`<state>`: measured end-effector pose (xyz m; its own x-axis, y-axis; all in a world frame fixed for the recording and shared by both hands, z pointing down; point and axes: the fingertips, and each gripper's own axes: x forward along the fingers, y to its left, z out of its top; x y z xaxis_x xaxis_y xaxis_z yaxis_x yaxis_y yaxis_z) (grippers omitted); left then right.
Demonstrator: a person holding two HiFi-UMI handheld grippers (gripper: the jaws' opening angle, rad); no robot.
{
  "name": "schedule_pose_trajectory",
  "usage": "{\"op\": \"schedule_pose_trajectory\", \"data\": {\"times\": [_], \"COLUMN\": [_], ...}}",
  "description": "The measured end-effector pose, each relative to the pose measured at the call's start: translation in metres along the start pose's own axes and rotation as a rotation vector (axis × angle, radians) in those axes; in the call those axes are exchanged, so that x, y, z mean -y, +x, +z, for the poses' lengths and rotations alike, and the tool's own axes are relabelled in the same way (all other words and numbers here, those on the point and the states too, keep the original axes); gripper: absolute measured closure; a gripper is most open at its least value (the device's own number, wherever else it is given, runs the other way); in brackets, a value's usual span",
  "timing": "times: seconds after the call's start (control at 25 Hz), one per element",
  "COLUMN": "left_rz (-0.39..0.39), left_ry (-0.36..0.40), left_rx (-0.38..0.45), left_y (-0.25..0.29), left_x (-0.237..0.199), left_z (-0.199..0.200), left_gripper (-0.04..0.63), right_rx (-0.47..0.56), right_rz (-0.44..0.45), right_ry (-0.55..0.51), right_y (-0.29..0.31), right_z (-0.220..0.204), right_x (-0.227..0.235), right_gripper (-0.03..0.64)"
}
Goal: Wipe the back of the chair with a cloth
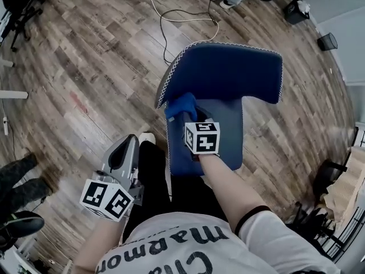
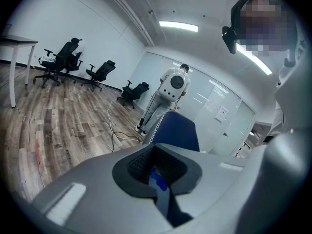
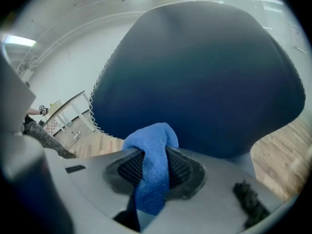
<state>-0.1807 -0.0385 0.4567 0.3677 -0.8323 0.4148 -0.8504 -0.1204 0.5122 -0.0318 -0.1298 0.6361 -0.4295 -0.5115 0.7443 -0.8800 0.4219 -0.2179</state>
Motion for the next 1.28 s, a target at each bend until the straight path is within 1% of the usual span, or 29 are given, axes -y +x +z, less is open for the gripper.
{"op": "schedule_pose_trajectory", "data": {"times": [0.2, 0.4, 0.6, 0.8, 1.04, 1.28], "left_rz": [-0.017, -0.033, -0.037, -0.045, -0.043, -0.054], "left_ry": [-0.006, -0.021, -0.032, -0.026, -0.024, -0.023], "left_rx": [-0.025, -0.054, -0.08, -0.101, -0.114, -0.126], "left_y": [0.01, 0.021, 0.026, 0.03, 0.036, 0.041], "left_x": [-0.024, -0.037, -0.043, -0.046, -0.047, -0.043], "left_z": [-0.025, -0.046, -0.07, -0.084, -0.09, -0.093], "left_gripper": [0.586, 0.586, 0.586, 0.586, 0.586, 0.586], "right_rx": [0.03, 0.069, 0.102, 0.123, 0.118, 0.124], "right_rz": [0.016, -0.013, -0.014, -0.032, -0.068, -0.146], "right_ry": [-0.004, 0.024, -0.046, -0.054, -0.02, 0.037], "right_y": [0.022, 0.035, 0.041, 0.042, 0.041, 0.029], "right_z": [-0.01, -0.011, -0.01, -0.009, -0.014, -0.019], "right_x": [-0.016, 0.004, 0.016, 0.032, 0.052, 0.094], "right_gripper": [0.508, 0.506, 0.506, 0.506, 0.506, 0.506]}}
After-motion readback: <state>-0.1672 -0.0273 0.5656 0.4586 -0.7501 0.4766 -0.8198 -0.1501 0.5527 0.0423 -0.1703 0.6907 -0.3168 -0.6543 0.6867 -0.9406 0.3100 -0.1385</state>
